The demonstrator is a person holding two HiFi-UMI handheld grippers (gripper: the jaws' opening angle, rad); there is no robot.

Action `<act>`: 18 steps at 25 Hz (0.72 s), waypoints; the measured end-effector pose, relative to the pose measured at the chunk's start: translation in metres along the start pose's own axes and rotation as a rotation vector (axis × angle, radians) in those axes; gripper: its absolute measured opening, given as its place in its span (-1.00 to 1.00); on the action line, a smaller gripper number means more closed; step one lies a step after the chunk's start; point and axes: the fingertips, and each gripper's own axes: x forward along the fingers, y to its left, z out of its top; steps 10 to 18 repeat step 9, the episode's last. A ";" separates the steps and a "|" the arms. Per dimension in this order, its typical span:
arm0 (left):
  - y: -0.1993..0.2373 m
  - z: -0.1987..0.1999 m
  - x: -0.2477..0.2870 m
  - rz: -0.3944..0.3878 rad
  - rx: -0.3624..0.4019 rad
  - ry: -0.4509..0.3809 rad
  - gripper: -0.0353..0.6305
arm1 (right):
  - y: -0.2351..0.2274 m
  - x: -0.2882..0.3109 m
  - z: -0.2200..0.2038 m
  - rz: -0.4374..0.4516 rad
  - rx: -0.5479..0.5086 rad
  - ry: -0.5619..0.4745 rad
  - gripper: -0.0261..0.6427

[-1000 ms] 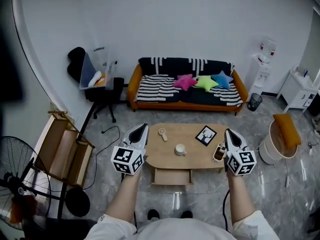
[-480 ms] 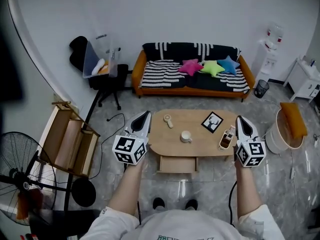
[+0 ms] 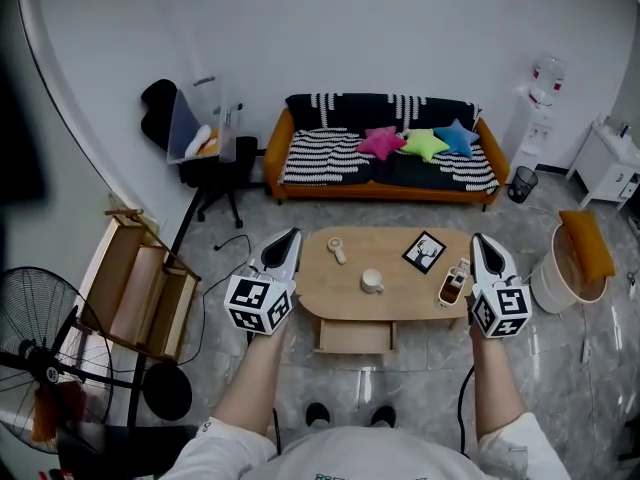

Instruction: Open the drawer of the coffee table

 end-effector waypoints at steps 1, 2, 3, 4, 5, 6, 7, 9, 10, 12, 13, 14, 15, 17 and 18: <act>0.001 0.000 -0.001 0.001 0.002 -0.001 -0.89 | 0.001 0.000 0.001 0.002 -0.002 -0.002 -0.91; 0.001 0.001 -0.001 0.002 0.004 -0.002 -0.90 | 0.002 0.000 0.001 0.003 -0.003 -0.004 -0.91; 0.001 0.001 -0.001 0.003 0.005 -0.003 -0.90 | 0.002 0.000 0.002 0.005 -0.004 -0.005 -0.91; 0.001 0.002 -0.001 0.004 0.006 -0.002 -0.90 | 0.002 0.001 0.003 0.006 -0.007 -0.006 -0.91; 0.000 0.003 0.000 0.004 0.006 -0.002 -0.90 | 0.002 0.001 0.004 0.007 -0.010 -0.005 -0.91; -0.001 0.003 0.001 0.004 0.005 -0.002 -0.90 | 0.001 0.001 0.004 0.010 -0.012 -0.003 -0.91; -0.002 0.004 0.001 0.004 0.005 -0.001 -0.90 | 0.001 0.002 0.004 0.012 -0.013 -0.001 -0.91; -0.003 0.004 0.002 0.004 0.003 -0.001 -0.89 | 0.000 0.002 0.004 0.017 -0.014 0.002 -0.91; -0.003 0.004 0.002 0.004 0.003 -0.001 -0.89 | 0.000 0.002 0.004 0.017 -0.014 0.002 -0.91; -0.003 0.004 0.002 0.004 0.003 -0.001 -0.89 | 0.000 0.002 0.004 0.017 -0.014 0.002 -0.91; -0.003 0.004 0.002 0.004 0.003 -0.001 -0.89 | 0.000 0.002 0.004 0.017 -0.014 0.002 -0.91; -0.003 0.004 0.002 0.004 0.003 -0.001 -0.89 | 0.000 0.002 0.004 0.017 -0.014 0.002 -0.91; -0.003 0.004 0.002 0.004 0.003 -0.001 -0.89 | 0.000 0.002 0.004 0.017 -0.014 0.002 -0.91; -0.003 0.004 0.002 0.004 0.003 -0.001 -0.89 | 0.000 0.002 0.004 0.017 -0.014 0.002 -0.91; -0.003 0.004 0.002 0.004 0.003 -0.001 -0.89 | 0.000 0.002 0.004 0.017 -0.014 0.002 -0.91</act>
